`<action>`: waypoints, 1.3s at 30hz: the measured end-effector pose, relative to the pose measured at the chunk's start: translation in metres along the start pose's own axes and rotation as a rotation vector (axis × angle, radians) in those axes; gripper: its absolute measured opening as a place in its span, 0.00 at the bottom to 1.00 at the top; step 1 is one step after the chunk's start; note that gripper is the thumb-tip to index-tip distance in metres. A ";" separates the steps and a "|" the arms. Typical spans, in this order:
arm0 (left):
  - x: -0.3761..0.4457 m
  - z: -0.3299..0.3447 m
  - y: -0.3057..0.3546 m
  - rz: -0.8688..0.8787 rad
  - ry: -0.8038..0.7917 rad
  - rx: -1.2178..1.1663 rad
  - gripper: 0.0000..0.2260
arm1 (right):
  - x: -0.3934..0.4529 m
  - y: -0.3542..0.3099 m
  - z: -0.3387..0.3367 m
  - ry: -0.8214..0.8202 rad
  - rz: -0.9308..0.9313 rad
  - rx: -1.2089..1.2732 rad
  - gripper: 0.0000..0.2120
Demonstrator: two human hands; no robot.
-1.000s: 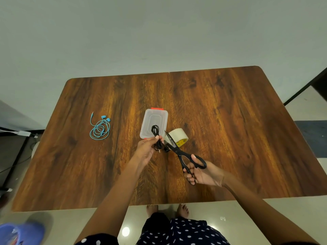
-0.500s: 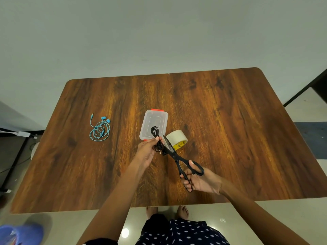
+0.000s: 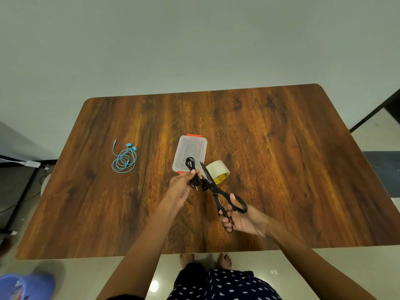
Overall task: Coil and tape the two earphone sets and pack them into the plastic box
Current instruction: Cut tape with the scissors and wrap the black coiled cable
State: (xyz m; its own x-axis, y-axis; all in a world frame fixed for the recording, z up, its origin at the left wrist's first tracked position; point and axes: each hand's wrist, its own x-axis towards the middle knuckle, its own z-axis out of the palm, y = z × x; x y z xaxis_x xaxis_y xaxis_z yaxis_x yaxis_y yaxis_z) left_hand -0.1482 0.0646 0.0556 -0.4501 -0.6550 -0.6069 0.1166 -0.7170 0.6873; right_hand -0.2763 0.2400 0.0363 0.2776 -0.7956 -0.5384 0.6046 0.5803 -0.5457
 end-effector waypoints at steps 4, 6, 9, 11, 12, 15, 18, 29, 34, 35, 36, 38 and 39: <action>-0.001 0.001 -0.001 -0.004 0.005 -0.008 0.05 | 0.000 0.001 0.002 0.025 -0.025 -0.045 0.35; -0.001 0.001 -0.001 -0.006 0.005 -0.006 0.05 | -0.001 0.000 0.002 0.058 -0.036 -0.071 0.35; -0.001 0.001 -0.001 -0.007 0.006 -0.001 0.05 | -0.003 0.000 0.001 0.124 -0.039 -0.102 0.29; -0.001 0.001 -0.001 -0.007 0.010 0.011 0.06 | -0.004 0.000 0.000 0.158 -0.045 -0.126 0.24; -0.001 0.000 -0.001 -0.006 0.011 0.014 0.06 | -0.004 -0.001 0.000 0.169 -0.049 -0.136 0.22; 0.000 0.000 -0.002 -0.003 0.017 0.017 0.06 | -0.004 -0.003 0.001 0.189 -0.067 -0.188 0.21; 0.000 -0.002 -0.002 -0.001 0.015 0.028 0.06 | -0.002 -0.003 -0.001 0.209 -0.084 -0.236 0.20; 0.001 -0.007 -0.001 -0.010 -0.044 0.023 0.06 | -0.002 0.003 -0.012 0.044 -0.044 -0.150 0.33; 0.003 -0.017 -0.003 0.012 -0.042 0.037 0.08 | 0.002 -0.003 -0.011 0.010 -0.027 -0.103 0.35; 0.002 -0.018 -0.003 0.014 -0.041 0.038 0.08 | 0.003 -0.003 -0.011 0.013 -0.030 -0.109 0.35; 0.002 -0.020 -0.003 0.016 -0.039 0.037 0.08 | 0.004 -0.002 -0.010 0.016 -0.033 -0.115 0.35; 0.001 -0.022 -0.003 0.018 -0.043 0.035 0.09 | 0.005 -0.003 -0.010 0.020 -0.041 -0.115 0.35; 0.001 -0.023 -0.003 0.018 -0.050 0.033 0.09 | 0.006 -0.003 -0.010 0.022 -0.046 -0.109 0.35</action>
State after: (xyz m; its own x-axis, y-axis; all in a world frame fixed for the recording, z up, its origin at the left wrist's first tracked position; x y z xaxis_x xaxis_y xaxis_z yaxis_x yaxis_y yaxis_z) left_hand -0.1286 0.0604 0.0438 -0.4920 -0.6546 -0.5739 0.0967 -0.6963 0.7113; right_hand -0.2839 0.2354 0.0289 0.2345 -0.8183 -0.5247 0.5311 0.5600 -0.6359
